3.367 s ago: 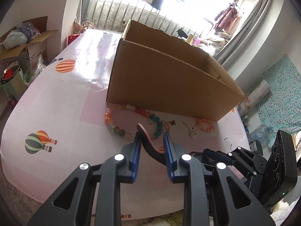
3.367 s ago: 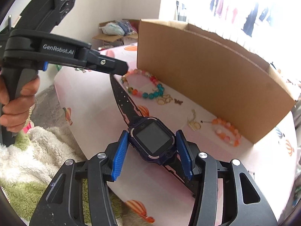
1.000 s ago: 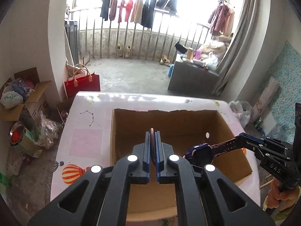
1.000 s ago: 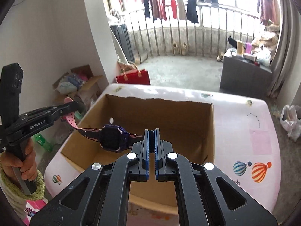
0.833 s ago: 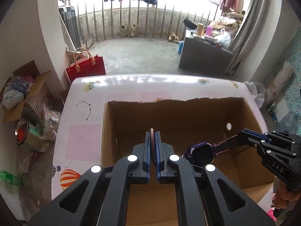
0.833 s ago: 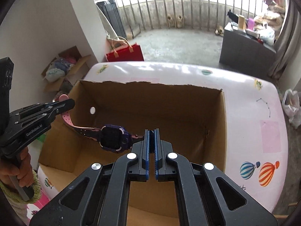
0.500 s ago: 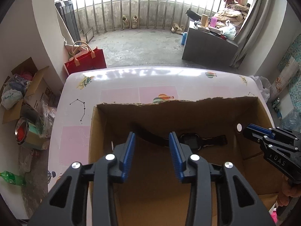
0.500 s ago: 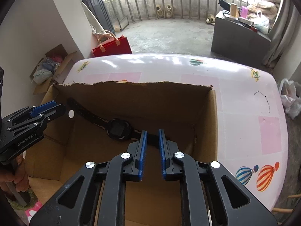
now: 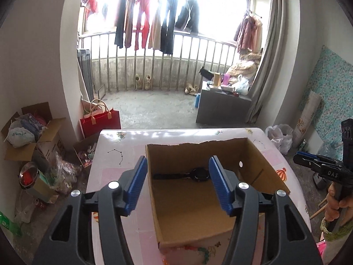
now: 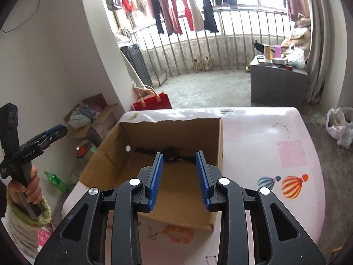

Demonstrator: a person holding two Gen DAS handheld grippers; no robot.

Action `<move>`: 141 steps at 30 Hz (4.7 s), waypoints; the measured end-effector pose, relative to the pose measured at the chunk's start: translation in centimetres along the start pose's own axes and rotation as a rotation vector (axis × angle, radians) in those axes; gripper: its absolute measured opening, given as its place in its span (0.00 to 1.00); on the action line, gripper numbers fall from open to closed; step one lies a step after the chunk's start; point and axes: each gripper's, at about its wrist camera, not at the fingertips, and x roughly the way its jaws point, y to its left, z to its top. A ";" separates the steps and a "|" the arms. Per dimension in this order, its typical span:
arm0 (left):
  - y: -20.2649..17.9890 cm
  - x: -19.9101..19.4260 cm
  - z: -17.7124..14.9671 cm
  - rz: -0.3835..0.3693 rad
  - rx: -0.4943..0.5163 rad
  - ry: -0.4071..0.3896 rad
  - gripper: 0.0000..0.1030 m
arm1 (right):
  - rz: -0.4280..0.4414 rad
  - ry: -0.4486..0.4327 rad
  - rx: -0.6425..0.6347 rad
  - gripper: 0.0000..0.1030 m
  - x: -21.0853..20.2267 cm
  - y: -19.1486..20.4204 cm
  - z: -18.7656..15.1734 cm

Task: Organize jewelry
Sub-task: 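Lower the smartwatch into the box and open the right gripper, then move the right gripper to the multicolour bead bracelet and close on it, then carry the bead bracelet into the box and open the right gripper, then move the right gripper back to the gold charms beside the box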

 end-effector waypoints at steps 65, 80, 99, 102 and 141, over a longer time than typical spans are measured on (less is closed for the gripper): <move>-0.2 3.8 -21.4 0.011 -0.075 0.343 0.09 | 0.115 0.418 -0.187 0.11 16.4 12.2 -15.2; -0.5 2.4 -19.6 0.010 -0.055 0.282 0.09 | 0.150 0.325 -0.153 0.07 12.1 11.1 -14.6; -2.7 2.9 -3.7 -0.137 0.039 0.086 0.09 | 0.200 0.105 -0.126 0.07 7.6 8.8 -1.7; -3.4 7.0 -2.3 -0.077 0.091 0.158 0.09 | 0.196 0.224 -0.089 0.07 11.8 7.7 0.2; -3.1 4.7 -17.7 0.045 0.105 0.353 0.83 | -0.030 0.239 -0.033 0.87 2.7 2.8 -13.2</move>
